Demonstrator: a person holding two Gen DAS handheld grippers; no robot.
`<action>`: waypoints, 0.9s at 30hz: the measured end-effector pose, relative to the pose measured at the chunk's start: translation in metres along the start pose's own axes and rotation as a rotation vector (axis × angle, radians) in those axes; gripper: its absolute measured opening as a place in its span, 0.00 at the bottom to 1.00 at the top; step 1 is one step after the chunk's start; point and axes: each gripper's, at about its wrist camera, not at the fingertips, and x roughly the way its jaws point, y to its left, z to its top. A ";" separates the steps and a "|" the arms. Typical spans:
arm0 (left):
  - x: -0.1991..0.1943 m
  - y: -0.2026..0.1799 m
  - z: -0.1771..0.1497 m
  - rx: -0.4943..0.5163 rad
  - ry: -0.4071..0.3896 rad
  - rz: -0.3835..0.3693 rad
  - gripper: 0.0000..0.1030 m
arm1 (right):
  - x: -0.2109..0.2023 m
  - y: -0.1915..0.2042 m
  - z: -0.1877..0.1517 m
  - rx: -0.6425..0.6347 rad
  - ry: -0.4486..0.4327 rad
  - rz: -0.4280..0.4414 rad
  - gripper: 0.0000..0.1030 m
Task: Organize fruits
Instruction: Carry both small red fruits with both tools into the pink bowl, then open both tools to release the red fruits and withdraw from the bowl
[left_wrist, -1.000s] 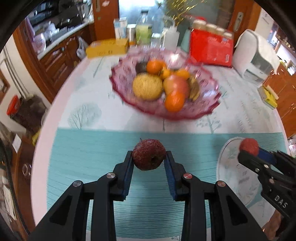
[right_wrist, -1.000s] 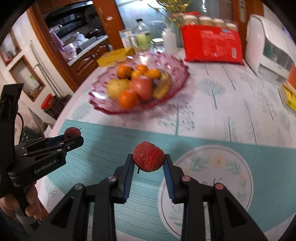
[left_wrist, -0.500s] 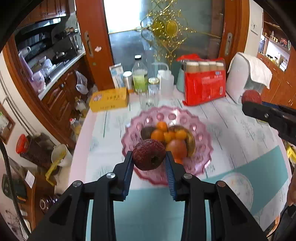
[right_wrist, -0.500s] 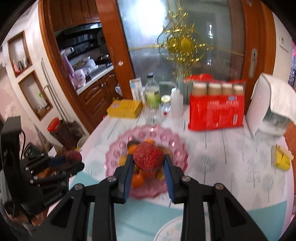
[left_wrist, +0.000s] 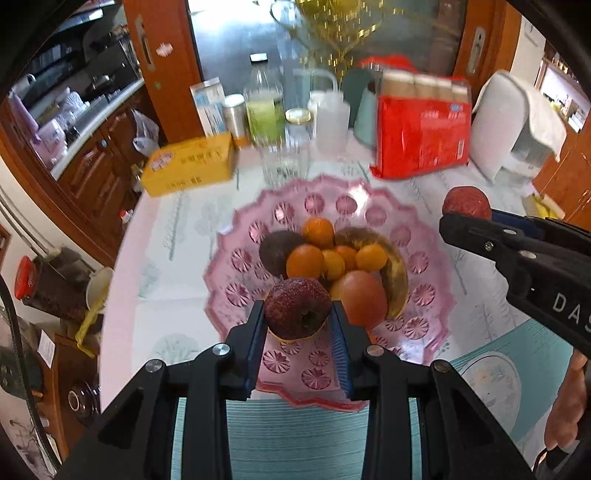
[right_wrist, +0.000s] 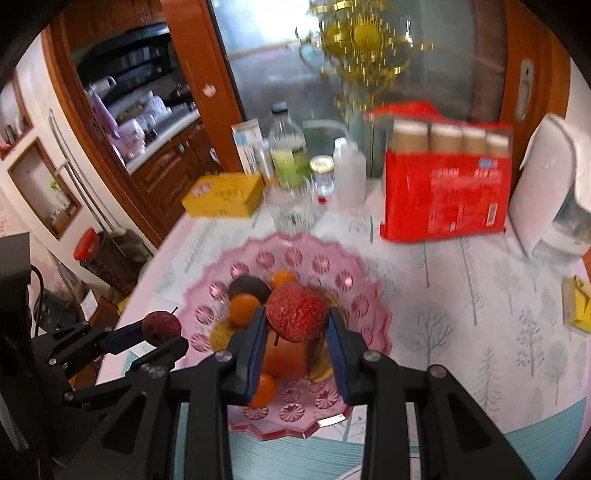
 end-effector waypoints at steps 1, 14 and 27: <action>0.009 -0.001 -0.001 0.003 0.015 -0.003 0.31 | 0.010 -0.003 -0.002 0.005 0.017 -0.003 0.31; 0.057 -0.013 -0.008 0.023 0.098 -0.019 0.36 | 0.061 -0.020 -0.015 0.036 0.145 -0.009 0.32; 0.041 -0.018 -0.012 0.039 0.055 -0.001 0.87 | 0.056 -0.021 -0.018 0.067 0.150 0.020 0.53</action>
